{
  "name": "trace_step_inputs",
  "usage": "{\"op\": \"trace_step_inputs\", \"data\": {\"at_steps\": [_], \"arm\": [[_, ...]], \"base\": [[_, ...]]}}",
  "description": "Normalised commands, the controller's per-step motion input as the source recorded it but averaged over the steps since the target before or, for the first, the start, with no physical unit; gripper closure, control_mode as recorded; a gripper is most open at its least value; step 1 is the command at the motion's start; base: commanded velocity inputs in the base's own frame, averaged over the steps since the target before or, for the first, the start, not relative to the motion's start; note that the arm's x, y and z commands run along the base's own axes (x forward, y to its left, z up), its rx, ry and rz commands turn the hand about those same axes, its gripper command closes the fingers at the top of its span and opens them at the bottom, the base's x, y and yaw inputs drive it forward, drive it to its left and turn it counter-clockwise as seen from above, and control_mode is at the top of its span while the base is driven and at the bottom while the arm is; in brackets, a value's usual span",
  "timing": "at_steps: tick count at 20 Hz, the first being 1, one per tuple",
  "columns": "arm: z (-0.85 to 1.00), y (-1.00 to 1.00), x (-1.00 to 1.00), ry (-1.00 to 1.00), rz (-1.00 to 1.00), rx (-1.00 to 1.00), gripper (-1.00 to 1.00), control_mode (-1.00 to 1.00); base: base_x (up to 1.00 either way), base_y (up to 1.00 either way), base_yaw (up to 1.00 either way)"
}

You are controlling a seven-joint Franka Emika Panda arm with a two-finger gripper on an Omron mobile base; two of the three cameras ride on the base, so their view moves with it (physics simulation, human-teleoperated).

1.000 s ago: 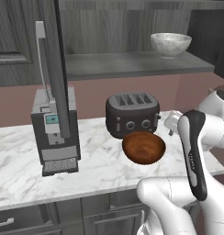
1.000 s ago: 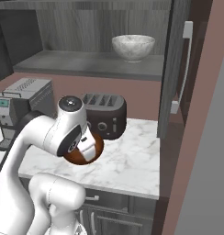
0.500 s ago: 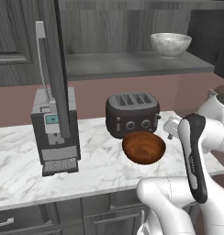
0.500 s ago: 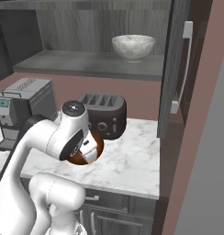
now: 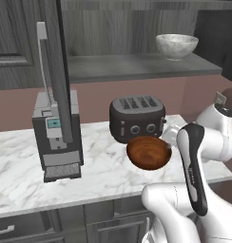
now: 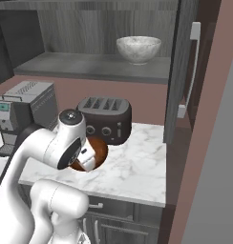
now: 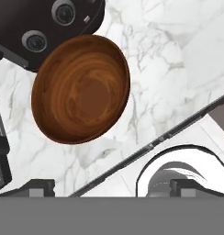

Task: Open the cabinet. Pick the bowls from the counter and place them in the cabinet. Then close the cabinet.

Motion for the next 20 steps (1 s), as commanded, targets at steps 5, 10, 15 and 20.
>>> {"op": "trace_step_inputs", "data": {"at_steps": [5, 10, 15, 20], "arm": [[-0.15, 0.04, 0.06, 0.0, 0.0, 0.0, -1.0, -1.0], [-0.16, 0.02, 0.19, 0.0, 0.0, 0.0, -1.0, -1.0], [-0.03, 0.0, 0.42, 0.0, 0.0, 0.0, -1.0, -1.0], [-0.01, -0.02, 0.47, 0.0, 0.0, 0.0, -1.0, -1.0]], "base": [[0.0, 0.0, 0.0], [0.0, 0.0, 0.0], [0.0, 0.0, 0.0], [0.0, 0.0, 0.0]]}}
